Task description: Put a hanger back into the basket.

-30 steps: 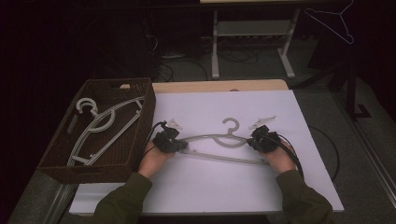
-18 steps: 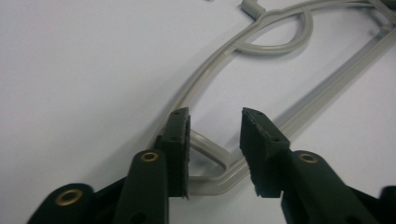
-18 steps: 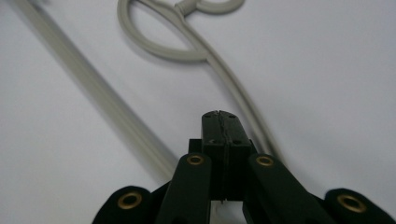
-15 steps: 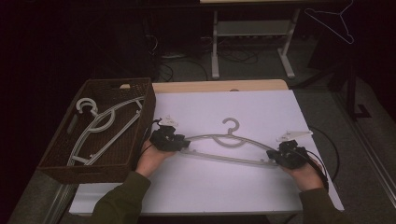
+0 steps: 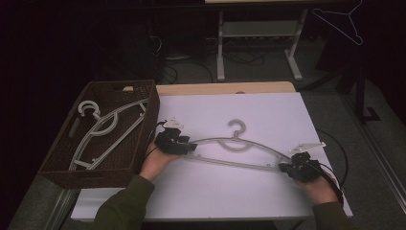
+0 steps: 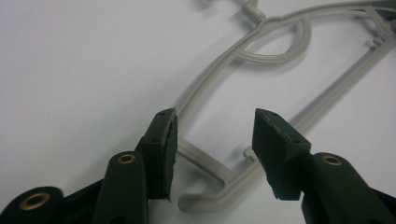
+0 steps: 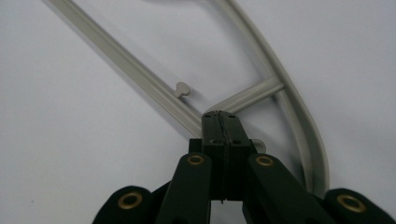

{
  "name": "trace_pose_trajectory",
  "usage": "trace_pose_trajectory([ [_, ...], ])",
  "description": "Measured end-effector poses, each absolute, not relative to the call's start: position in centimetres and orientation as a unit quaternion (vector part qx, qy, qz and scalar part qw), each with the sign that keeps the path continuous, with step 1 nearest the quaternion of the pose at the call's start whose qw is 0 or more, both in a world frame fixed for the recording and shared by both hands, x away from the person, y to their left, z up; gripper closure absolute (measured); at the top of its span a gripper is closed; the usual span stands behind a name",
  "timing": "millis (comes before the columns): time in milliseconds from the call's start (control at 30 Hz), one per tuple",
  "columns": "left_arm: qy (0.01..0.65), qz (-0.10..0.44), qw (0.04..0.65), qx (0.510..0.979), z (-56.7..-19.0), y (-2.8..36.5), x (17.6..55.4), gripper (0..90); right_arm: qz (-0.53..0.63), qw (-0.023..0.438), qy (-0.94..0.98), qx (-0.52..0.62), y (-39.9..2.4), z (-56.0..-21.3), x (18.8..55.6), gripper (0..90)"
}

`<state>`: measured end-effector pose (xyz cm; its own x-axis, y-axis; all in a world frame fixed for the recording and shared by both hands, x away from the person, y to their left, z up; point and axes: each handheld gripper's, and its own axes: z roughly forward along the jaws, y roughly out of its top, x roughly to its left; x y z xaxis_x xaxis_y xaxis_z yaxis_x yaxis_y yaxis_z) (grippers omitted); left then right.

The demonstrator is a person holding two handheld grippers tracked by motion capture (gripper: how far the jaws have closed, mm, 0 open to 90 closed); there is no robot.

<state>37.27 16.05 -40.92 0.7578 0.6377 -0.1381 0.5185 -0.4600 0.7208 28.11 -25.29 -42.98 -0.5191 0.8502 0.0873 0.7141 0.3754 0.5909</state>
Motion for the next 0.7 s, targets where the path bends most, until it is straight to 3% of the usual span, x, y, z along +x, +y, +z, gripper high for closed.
trace_pose_trajectory([
  [433,0.28,0.075,0.356,0.888,-41.9,12.3,41.2,45.8,0.287,0.107,0.82,0.483,-25.0,-43.3,28.2,89.9],
  [700,0.25,0.078,0.324,0.909,-42.1,9.3,42.6,50.7,0.288,0.103,0.822,0.48,-25.2,-43.4,28.2,89.9],
])
